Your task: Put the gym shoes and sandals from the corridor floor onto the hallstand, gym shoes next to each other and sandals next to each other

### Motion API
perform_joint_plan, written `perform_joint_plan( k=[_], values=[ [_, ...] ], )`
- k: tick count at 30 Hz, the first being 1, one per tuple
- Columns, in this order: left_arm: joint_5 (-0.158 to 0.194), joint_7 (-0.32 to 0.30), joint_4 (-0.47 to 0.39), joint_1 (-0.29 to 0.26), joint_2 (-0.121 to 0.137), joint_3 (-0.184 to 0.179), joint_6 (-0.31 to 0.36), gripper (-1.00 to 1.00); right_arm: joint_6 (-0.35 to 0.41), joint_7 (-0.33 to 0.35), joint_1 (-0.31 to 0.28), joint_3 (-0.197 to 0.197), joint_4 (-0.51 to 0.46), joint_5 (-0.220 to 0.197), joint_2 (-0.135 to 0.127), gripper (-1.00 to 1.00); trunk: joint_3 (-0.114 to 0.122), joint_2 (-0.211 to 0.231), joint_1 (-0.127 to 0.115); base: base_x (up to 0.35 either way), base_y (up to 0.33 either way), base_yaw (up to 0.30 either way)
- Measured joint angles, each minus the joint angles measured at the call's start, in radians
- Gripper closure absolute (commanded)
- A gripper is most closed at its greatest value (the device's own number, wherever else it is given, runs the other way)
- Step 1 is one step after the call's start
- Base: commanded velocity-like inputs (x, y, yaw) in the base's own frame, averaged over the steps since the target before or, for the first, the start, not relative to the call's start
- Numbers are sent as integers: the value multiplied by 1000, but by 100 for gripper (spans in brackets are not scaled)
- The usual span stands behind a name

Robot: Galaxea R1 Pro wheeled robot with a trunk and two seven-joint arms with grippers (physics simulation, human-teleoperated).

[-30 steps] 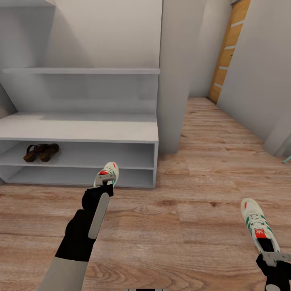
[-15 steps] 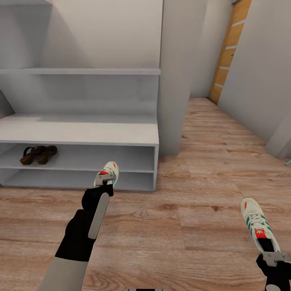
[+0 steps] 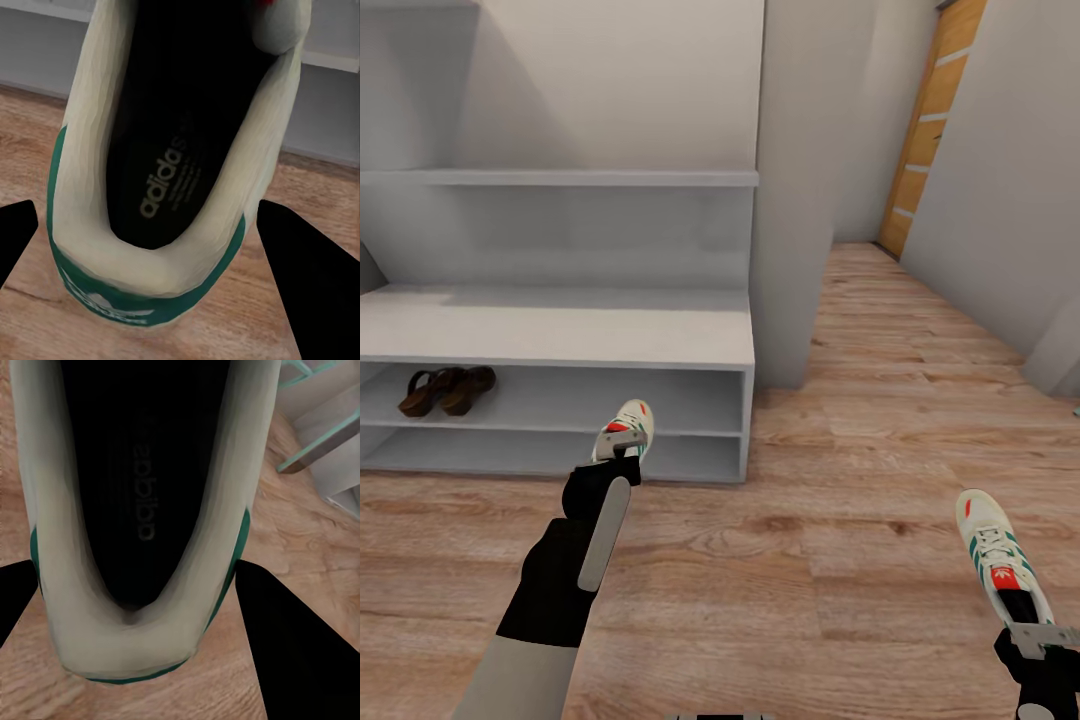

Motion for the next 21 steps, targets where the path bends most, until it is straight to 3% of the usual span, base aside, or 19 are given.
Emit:
perform_joint_plan(
  k=[21],
  values=[
    [-1, 1, 4, 0, 0, 9, -2, 100, 0, 0, 0, 0, 0, 0, 0, 100, 0, 0, 0, 146, 0, 0]
  ],
)
